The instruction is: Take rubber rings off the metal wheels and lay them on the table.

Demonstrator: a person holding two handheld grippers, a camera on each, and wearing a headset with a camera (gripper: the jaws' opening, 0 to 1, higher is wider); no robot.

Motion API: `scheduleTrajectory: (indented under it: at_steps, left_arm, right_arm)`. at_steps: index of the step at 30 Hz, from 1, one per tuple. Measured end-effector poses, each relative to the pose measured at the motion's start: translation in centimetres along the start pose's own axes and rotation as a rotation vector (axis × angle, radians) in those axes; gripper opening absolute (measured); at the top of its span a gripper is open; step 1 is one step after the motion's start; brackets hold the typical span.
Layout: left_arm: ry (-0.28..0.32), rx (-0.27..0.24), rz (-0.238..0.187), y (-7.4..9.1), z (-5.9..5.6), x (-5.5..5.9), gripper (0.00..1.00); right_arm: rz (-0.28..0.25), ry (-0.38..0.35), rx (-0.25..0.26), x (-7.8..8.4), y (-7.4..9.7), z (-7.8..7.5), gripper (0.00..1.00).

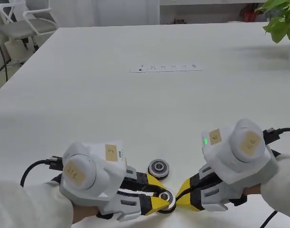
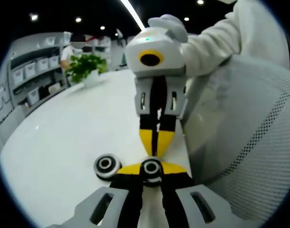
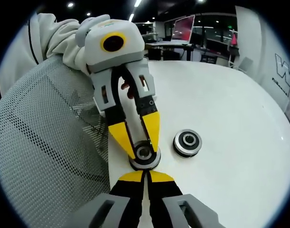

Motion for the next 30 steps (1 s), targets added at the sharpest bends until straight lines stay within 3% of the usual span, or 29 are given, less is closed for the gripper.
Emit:
scheduleTrajectory:
  at_steps: [14, 18, 24, 30]
  left_arm:
    - [0.002, 0.001, -0.001, -0.1, 0.0, 0.0, 0.14]
    - [0.003, 0.001, -0.002, -0.1, 0.0, 0.0, 0.14]
    - [0.005, 0.002, -0.004, -0.1, 0.0, 0.0, 0.14]
    - [0.006, 0.001, -0.005, -0.1, 0.0, 0.0, 0.14]
  right_arm:
    - [-0.001, -0.01, 0.016, -0.1, 0.2, -0.3, 0.0]
    - [-0.011, -0.045, 0.004, -0.2, 0.4, -0.1, 0.0]
    - [-0.02, -0.038, -0.001, -0.4, -0.4, 0.3, 0.26]
    - [-0.061, -0.03, 0.004, -1.1, -1.4, 0.6, 0.32]
Point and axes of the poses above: the centre of the closed fingertips' face, and the gripper's own axes: y roughly backward along the fingers, z roughly to its left, x roughly out of its underside, the point moved 7 cm from there along y, roughly backward along the fingers, and after that the axes turned 6 degrees about -x, right-handed, at the moved point
